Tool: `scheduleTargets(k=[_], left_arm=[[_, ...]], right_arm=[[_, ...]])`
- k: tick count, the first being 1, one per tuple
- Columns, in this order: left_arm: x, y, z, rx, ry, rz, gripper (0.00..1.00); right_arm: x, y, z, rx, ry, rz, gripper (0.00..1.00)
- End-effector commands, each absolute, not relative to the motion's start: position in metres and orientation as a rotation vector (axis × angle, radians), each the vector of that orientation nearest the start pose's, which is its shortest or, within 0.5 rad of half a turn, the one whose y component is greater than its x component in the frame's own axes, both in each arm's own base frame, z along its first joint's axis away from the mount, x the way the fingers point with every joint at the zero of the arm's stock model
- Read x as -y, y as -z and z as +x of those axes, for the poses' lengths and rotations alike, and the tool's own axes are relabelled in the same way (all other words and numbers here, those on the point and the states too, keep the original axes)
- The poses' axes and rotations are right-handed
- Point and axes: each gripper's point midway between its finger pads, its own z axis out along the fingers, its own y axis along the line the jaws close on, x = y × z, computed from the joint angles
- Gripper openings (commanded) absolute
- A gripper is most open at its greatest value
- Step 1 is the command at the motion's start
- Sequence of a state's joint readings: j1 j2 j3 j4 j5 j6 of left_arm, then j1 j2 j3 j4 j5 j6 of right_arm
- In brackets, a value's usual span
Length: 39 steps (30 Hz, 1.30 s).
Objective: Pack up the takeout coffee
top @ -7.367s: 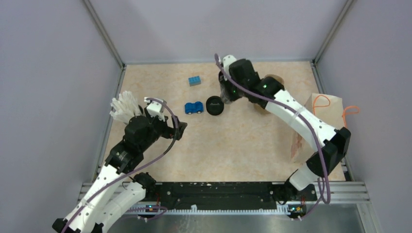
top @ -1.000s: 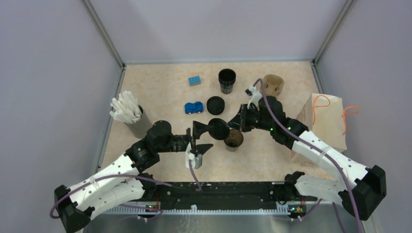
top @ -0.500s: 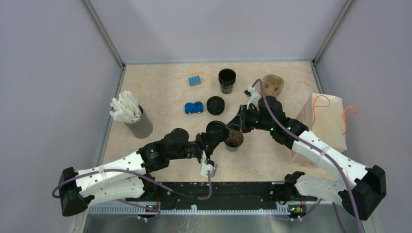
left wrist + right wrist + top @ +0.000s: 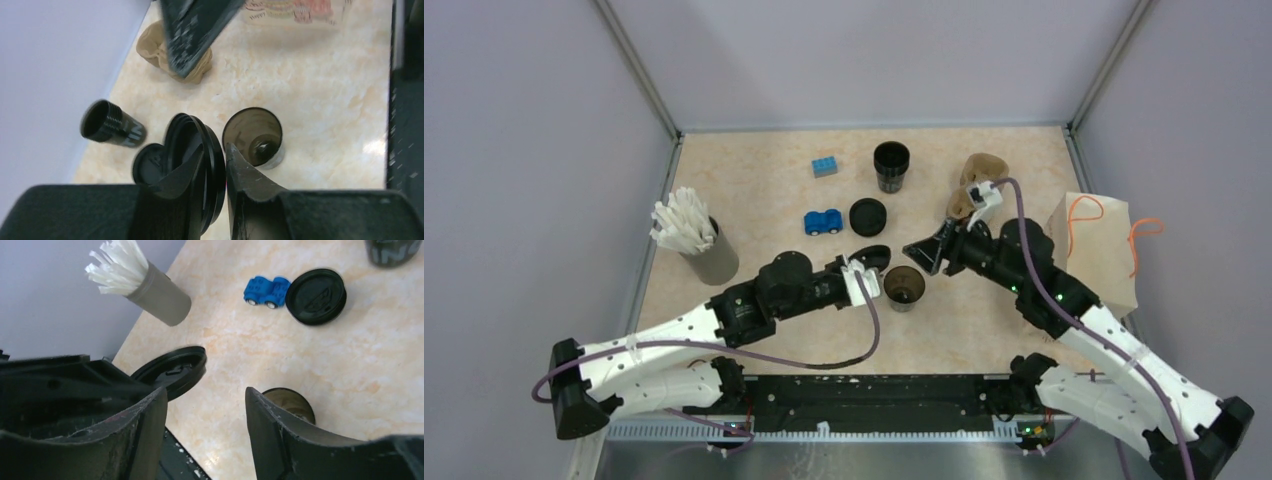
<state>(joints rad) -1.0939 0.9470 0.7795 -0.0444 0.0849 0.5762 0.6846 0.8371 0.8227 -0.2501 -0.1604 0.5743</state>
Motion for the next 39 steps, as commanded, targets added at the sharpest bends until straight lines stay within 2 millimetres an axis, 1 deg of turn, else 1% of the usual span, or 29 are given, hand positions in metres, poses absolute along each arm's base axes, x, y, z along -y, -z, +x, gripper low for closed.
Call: scheduleTargets(k=[1, 3, 5, 7, 9, 10, 11, 12, 13, 14, 15, 17, 18, 20, 22, 24, 27, 29, 31, 33, 36, 39], left_arm=[[0.313, -0.309, 0.17, -1.376, 0.764, 0.898, 0.27], [0.314, -0.316, 0.166, -1.428, 0.872, 0.782, 0.28], [0.312, -0.325, 0.165, -1.477, 0.964, 0.655, 0.28], [0.306, -0.333, 0.168, -1.53, 1.038, 0.501, 0.3], [0.298, -0.34, 0.171, -1.568, 1.091, 0.366, 0.32], [0.295, -0.343, 0.171, -1.575, 1.113, 0.318, 0.32], [0.292, -0.346, 0.172, -1.579, 1.131, 0.277, 0.33], [0.289, -0.349, 0.172, -1.584, 1.147, 0.242, 0.33], [0.287, -0.352, 0.172, -1.584, 1.162, 0.217, 0.32], [0.285, -0.354, 0.172, -1.584, 1.17, 0.198, 0.32], [0.283, -0.356, 0.172, -1.575, 1.171, 0.195, 0.32], [0.281, -0.352, 0.176, -1.573, 1.101, 0.236, 0.32], [0.279, -0.344, 0.182, -1.594, 1.03, 0.266, 0.34], [0.272, -0.318, 0.191, -1.682, 0.863, 0.333, 0.4], [0.261, -0.288, 0.194, -1.81, 0.727, 0.363, 0.45], [0.246, -0.253, 0.194, -1.937, 0.627, 0.335, 0.53], [0.236, -0.209, 0.18, -2.059, 0.582, 0.39, 0.61], [0.232, -0.185, 0.169, -2.132, 0.563, 0.443, 0.63], [0.225, -0.156, 0.16, -2.22, 0.532, 0.449, 0.63], [0.225, -0.133, 0.151, -2.289, 0.531, 0.482, 0.6], [0.234, -0.106, 0.137, -2.38, 0.566, 0.555, 0.57], [0.232, -0.084, 0.13, -2.476, 0.52, 0.567, 0.53]], right_arm=[[-0.221, -0.313, 0.212, -1.622, -0.972, -0.285, 0.62], [-0.219, -0.33, 0.201, -1.437, -0.967, -0.382, 0.71], [-0.217, -0.331, 0.197, -1.319, -0.917, -0.461, 0.73], [-0.22, -0.328, 0.193, -1.238, -0.871, -0.556, 0.73], [-0.228, -0.326, 0.181, -1.114, -0.845, -0.7, 0.73], [-0.231, -0.325, 0.176, -1.065, -0.838, -0.738, 0.74], [-0.232, -0.329, 0.172, -1.004, -0.813, -0.763, 0.75], [-0.233, -0.332, 0.168, -0.959, -0.804, -0.774, 0.76], [-0.235, -0.335, 0.162, -0.919, -0.799, -0.793, 0.82], [-0.238, -0.337, 0.158, -0.896, -0.79, -0.815, 0.9], [-0.24, -0.336, 0.161, -0.911, -0.766, -0.816, 0.91], [-0.237, -0.323, 0.182, -1.047, -0.665, -0.765, 0.92], [-0.235, -0.317, 0.191, -1.113, -0.629, -0.728, 0.92], [-0.227, -0.305, 0.207, -1.249, -0.606, -0.626, 0.89], [-0.22, -0.289, 0.216, -1.379, -0.591, -0.543, 0.86], [-0.219, -0.277, 0.216, -1.471, -0.631, -0.48, 0.85], [-0.223, -0.266, 0.21, -1.554, -0.704, -0.448, 0.83], [-0.219, -0.264, 0.211, -1.607, -0.721, -0.372, 0.81], [-0.21, -0.265, 0.214, -1.653, -0.725, -0.258, 0.8], [-0.203, -0.266, 0.213, -1.691, -0.743, -0.169, 0.79], [-0.197, -0.277, 0.208, -1.691, -0.79, -0.097, 0.77], [-0.191, -0.285, 0.204, -1.679, -0.815, -0.059, 0.76]])
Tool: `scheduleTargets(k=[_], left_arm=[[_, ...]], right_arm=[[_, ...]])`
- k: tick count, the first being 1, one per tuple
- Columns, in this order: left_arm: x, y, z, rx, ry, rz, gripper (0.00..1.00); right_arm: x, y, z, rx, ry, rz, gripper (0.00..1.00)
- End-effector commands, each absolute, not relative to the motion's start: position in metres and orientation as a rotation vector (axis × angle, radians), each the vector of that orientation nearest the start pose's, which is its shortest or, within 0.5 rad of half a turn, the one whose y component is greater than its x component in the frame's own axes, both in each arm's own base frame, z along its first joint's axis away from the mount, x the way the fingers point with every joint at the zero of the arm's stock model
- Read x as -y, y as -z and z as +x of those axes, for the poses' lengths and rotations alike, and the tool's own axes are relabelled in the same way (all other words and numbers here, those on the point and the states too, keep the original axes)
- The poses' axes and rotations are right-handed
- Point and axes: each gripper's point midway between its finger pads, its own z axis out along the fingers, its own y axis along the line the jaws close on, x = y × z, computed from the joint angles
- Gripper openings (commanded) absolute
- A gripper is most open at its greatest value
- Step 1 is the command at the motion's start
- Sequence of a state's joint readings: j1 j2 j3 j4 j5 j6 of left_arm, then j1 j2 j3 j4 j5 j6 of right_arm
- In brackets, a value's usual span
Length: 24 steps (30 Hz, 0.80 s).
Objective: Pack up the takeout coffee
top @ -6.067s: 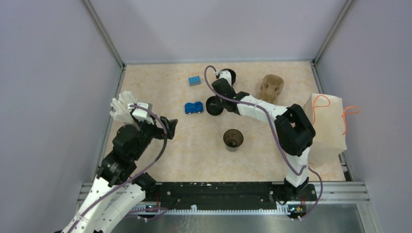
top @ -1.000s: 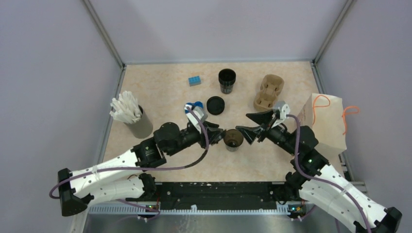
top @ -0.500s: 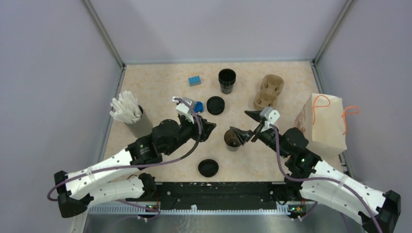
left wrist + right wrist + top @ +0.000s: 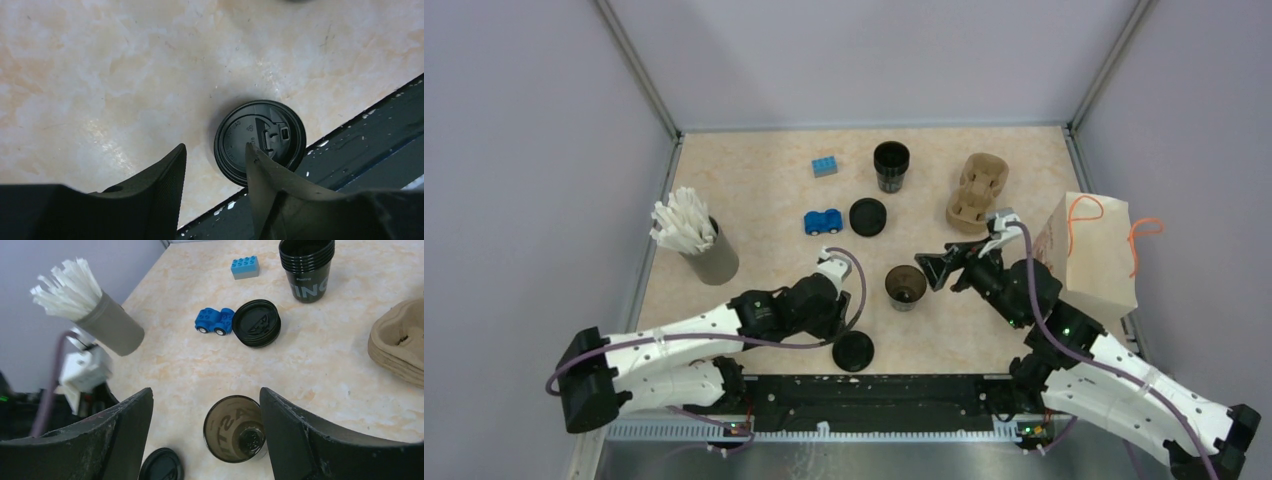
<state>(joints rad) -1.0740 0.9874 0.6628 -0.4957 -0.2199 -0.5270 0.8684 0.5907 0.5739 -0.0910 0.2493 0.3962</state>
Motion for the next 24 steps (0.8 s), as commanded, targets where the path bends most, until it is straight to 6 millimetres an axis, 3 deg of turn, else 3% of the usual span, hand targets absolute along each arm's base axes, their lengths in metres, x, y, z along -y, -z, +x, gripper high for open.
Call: scheduleTargets(k=[1, 6, 19, 24], left_arm=[[0.231, -0.077, 0.129, -2.491, 0.5, 0.571, 0.52], [0.238, -0.059, 0.126, -2.501, 0.532, 0.604, 0.52], [0.236, -0.031, 0.125, -2.536, 0.502, 0.599, 0.55], [0.234, -0.019, 0.127, -2.559, 0.454, 0.602, 0.46]], right_arm=[[-0.189, -0.287, 0.203, -1.675, -0.815, -0.052, 0.76], [-0.181, -0.277, 0.202, -1.713, -0.767, -0.046, 0.76], [-0.182, -0.27, 0.202, -1.724, -0.757, -0.062, 0.76], [-0.181, -0.271, 0.202, -1.724, -0.749, -0.067, 0.76]])
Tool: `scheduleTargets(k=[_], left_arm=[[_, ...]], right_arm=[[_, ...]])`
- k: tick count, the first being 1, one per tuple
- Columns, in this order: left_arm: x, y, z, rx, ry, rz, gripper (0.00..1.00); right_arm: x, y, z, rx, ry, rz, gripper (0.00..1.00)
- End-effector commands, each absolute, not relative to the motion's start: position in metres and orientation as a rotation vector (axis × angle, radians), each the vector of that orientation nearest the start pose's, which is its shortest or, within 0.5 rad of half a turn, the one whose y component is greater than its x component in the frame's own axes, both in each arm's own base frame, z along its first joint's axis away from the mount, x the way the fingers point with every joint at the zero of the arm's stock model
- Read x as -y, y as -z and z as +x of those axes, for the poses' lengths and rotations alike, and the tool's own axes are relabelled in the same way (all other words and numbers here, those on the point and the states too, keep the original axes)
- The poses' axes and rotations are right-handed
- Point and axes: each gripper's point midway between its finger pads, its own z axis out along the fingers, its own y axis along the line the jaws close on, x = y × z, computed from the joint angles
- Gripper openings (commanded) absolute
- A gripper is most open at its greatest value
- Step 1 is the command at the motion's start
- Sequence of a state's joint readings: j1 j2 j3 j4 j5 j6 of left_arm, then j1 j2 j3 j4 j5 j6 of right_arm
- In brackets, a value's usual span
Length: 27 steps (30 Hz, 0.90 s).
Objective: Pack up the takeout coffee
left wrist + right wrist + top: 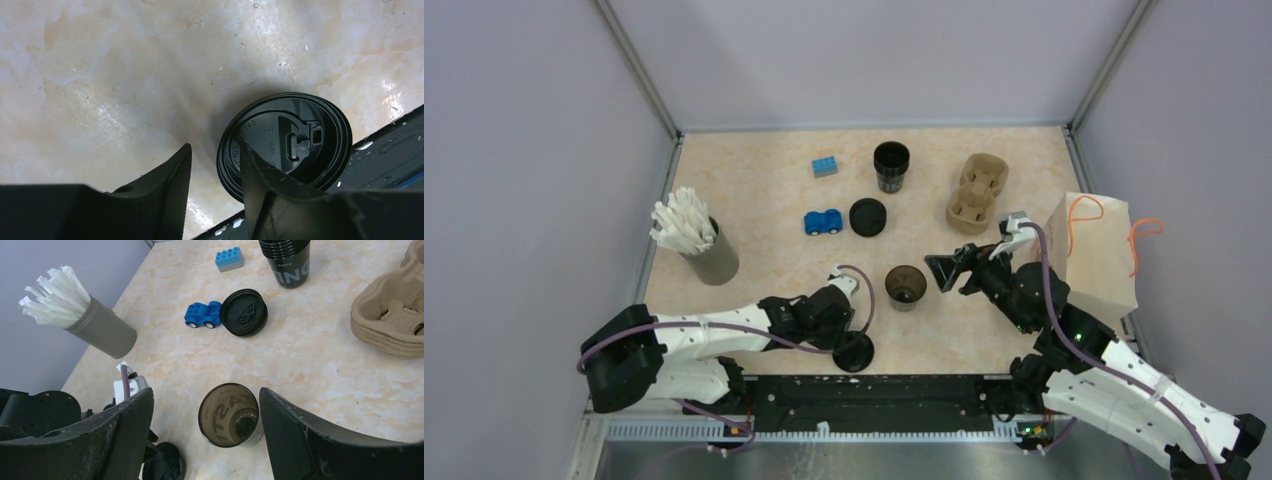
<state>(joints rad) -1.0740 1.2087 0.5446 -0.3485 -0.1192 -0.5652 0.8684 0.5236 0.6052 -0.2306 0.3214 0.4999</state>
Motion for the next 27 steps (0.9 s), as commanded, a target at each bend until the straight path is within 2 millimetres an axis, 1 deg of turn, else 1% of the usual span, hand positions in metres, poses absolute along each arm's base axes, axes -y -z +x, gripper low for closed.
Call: scheduleTargets(k=[1, 2, 5, 6, 8, 10, 12, 14, 16, 18, 19, 20, 23, 25, 27], left_arm=[[0.234, -0.018, 0.127, -2.56, 0.45, 0.606, 0.42], [0.235, -0.016, 0.128, -2.559, 0.449, 0.61, 0.36], [0.237, -0.016, 0.13, -2.555, 0.444, 0.609, 0.14], [0.238, -0.018, 0.131, -2.551, 0.452, 0.607, 0.09], [0.244, -0.029, 0.135, -2.532, 0.507, 0.585, 0.03], [0.251, -0.048, 0.142, -2.504, 0.623, 0.544, 0.0], [0.257, -0.075, 0.151, -2.468, 0.815, 0.487, 0.0], [0.257, -0.109, 0.165, -2.39, 0.992, 0.407, 0.0], [0.253, -0.147, 0.18, -2.283, 1.117, 0.337, 0.0], [0.254, -0.183, 0.186, -2.204, 1.213, 0.329, 0.0], [0.254, -0.199, 0.186, -2.181, 1.256, 0.326, 0.0], [0.255, -0.213, 0.186, -2.161, 1.3, 0.329, 0.0], [0.259, -0.257, 0.18, -2.053, 1.483, 0.333, 0.0], [0.261, -0.283, 0.174, -1.974, 1.621, 0.333, 0.0], [0.262, -0.306, 0.168, -1.906, 1.739, 0.326, 0.0]], right_arm=[[-0.182, -0.27, 0.202, -1.725, -0.749, -0.074, 0.76], [-0.182, -0.269, 0.201, -1.727, -0.748, -0.082, 0.76], [-0.184, -0.267, 0.201, -1.723, -0.745, -0.106, 0.76], [-0.185, -0.266, 0.2, -1.718, -0.749, -0.123, 0.76], [-0.19, -0.27, 0.198, -1.692, -0.767, -0.166, 0.77], [-0.196, -0.279, 0.197, -1.639, -0.79, -0.215, 0.78], [-0.203, -0.288, 0.195, -1.572, -0.803, -0.277, 0.79], [-0.21, -0.301, 0.193, -1.476, -0.824, -0.341, 0.8], [-0.219, -0.308, 0.188, -1.371, -0.834, -0.436, 0.82], [-0.23, -0.319, 0.175, -1.224, -0.856, -0.555, 0.83], [-0.233, -0.325, 0.169, -1.139, -0.859, -0.602, 0.84], [-0.234, -0.336, 0.162, -1.039, -0.865, -0.625, 0.85], [-0.234, -0.351, 0.142, -0.804, -0.822, -0.714, 0.9], [-0.235, -0.357, 0.127, -0.668, -0.804, -0.772, 0.92], [-0.238, -0.357, 0.111, -0.543, -0.776, -0.857, 0.93]])
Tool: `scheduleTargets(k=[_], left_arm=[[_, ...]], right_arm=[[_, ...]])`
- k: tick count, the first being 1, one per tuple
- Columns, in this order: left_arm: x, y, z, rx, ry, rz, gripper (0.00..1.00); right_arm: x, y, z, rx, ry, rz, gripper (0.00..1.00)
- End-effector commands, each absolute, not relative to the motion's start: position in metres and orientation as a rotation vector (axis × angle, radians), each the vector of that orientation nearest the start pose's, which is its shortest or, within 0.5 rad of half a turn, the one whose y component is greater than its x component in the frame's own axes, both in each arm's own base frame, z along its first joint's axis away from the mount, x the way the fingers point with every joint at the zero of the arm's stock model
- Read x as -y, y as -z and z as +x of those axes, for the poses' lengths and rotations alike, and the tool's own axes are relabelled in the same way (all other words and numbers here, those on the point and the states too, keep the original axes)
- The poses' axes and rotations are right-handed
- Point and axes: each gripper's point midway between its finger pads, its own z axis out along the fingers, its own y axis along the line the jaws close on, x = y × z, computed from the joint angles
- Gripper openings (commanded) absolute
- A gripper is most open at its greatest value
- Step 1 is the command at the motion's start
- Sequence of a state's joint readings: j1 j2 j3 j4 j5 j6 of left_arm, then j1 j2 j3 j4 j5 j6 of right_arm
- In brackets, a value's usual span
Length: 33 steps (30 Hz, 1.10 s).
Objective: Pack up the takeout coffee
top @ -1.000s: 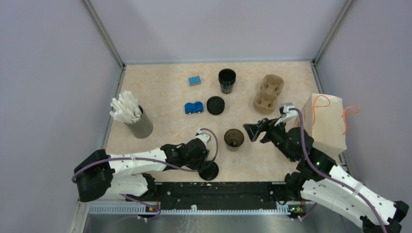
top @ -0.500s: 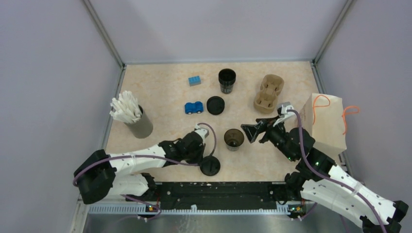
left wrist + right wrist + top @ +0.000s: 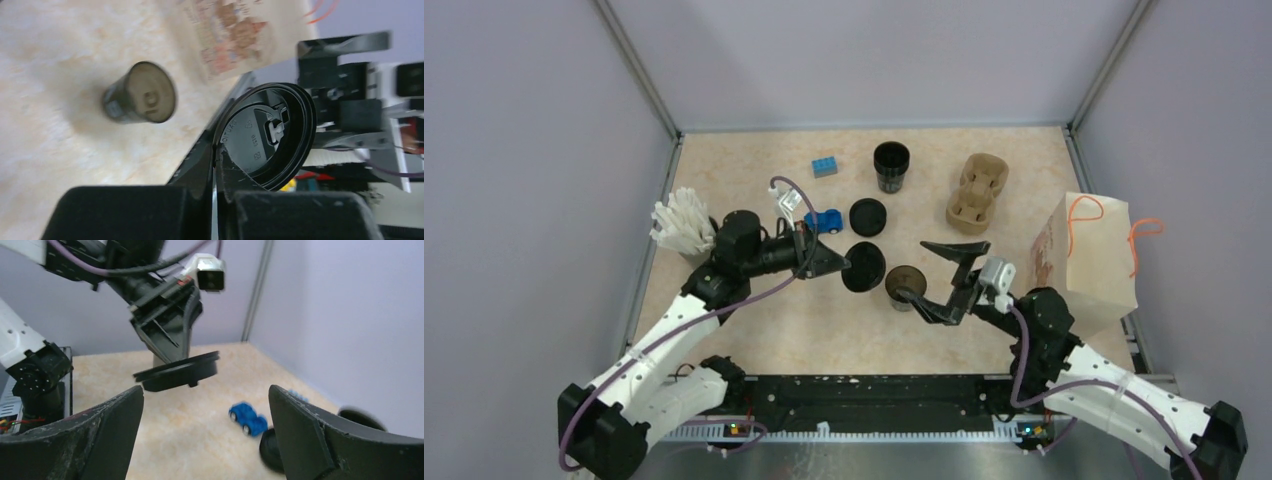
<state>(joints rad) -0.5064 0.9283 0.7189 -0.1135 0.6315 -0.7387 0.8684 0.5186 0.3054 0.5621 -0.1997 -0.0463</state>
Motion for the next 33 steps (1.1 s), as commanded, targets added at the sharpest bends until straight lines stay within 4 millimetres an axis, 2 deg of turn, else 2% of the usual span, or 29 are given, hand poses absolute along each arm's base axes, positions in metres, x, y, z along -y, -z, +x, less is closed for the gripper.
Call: scheduleTargets(k=[1, 3, 6, 9, 19, 23, 33], left_arm=[[0.262, -0.316, 0.166, -1.874, 1.784, 0.328, 0.0], [0.263, -0.332, 0.159, -1.824, 1.864, 0.337, 0.0], [0.263, -0.352, 0.148, -1.748, 1.982, 0.368, 0.0], [0.262, -0.359, 0.139, -1.725, 2.08, 0.379, 0.0], [0.26, -0.352, 0.136, -1.728, 2.137, 0.311, 0.0], [0.259, -0.352, 0.135, -1.729, 2.137, 0.3, 0.0], [0.26, -0.35, 0.137, -1.734, 2.137, 0.281, 0.0]], right_arm=[[-0.241, -0.355, 0.103, -0.487, -0.764, -0.908, 0.93], [-0.246, -0.353, 0.095, -0.409, -0.734, -0.971, 0.93], [-0.249, -0.358, 0.094, -0.367, -0.723, -0.974, 0.93], [-0.252, -0.366, 0.097, -0.332, -0.69, -0.945, 0.94], [-0.292, -0.391, 0.107, -0.292, -0.618, -0.901, 0.94], [-0.294, -0.399, 0.114, -0.292, -0.586, -0.839, 0.94], [-0.304, -0.396, 0.112, -0.29, -0.572, -0.883, 0.94]])
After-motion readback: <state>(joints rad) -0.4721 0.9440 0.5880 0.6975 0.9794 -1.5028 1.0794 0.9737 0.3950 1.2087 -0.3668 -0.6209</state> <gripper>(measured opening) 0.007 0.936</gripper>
